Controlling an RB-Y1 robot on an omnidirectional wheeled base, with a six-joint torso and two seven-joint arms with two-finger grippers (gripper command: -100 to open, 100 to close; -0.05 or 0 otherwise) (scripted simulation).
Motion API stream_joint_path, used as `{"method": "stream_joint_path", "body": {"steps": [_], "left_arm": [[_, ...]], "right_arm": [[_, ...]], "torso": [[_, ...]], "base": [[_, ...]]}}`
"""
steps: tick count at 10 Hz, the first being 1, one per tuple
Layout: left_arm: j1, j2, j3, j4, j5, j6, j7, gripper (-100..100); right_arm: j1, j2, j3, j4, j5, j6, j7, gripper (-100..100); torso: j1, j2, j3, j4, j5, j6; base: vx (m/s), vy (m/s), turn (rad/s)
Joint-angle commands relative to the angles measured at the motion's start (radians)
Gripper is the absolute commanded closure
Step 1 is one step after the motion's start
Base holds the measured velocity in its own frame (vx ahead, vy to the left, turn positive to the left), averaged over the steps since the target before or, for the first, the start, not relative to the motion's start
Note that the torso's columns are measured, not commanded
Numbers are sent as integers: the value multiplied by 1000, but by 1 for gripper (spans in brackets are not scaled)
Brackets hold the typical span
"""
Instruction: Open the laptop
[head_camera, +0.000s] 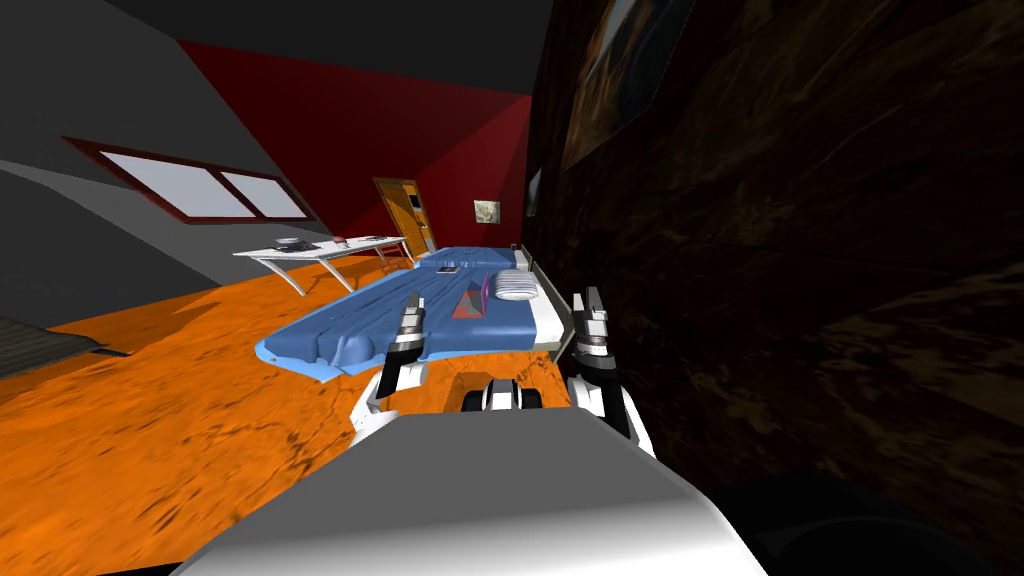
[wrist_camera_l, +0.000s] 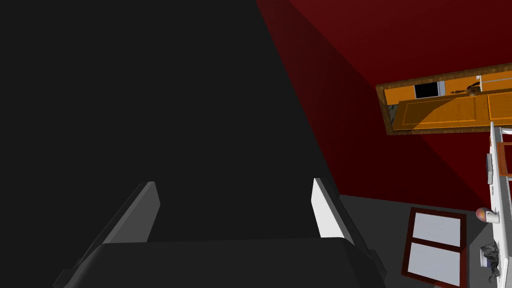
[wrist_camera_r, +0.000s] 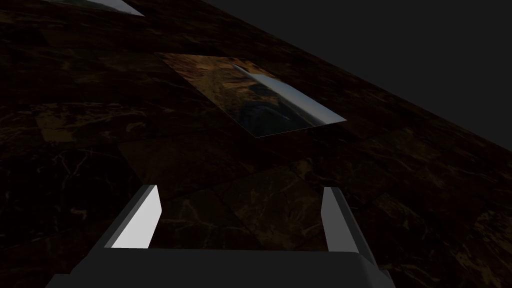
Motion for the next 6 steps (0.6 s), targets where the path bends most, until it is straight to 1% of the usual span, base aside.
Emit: {"method": "stream_joint_path", "body": {"steps": [1, 2, 3, 5, 6], "left_arm": [[-47, 5, 21, 70, 1, 5, -24, -100], [-75, 7, 33, 100, 2, 6, -40, -100], [-75, 7, 33, 122, 2, 6, -40, -100], [-131, 11, 59, 192, 3, 10, -71, -100], [-131, 11, 59, 215, 3, 10, -71, -100]], "right_arm": [[0, 0, 0, 0, 0, 0, 0, 0], [0, 0, 0, 0, 0, 0, 0, 0], [0, 0, 0, 0, 0, 0, 0, 0], [0, 0, 0, 0, 0, 0, 0, 0], [0, 0, 0, 0, 0, 0, 0, 0]], "torso": [[0, 0, 0, 0, 0, 0], [0, 0, 0, 0, 0, 0], [0, 0, 0, 0, 0, 0], [0, 0, 0, 0, 0, 0], [0, 0, 0, 0, 0, 0]], "base": [[8, -7, -100], [13, -9, -152], [10, -5, -59], [10, -7, -126], [10, -5, -60]]}}
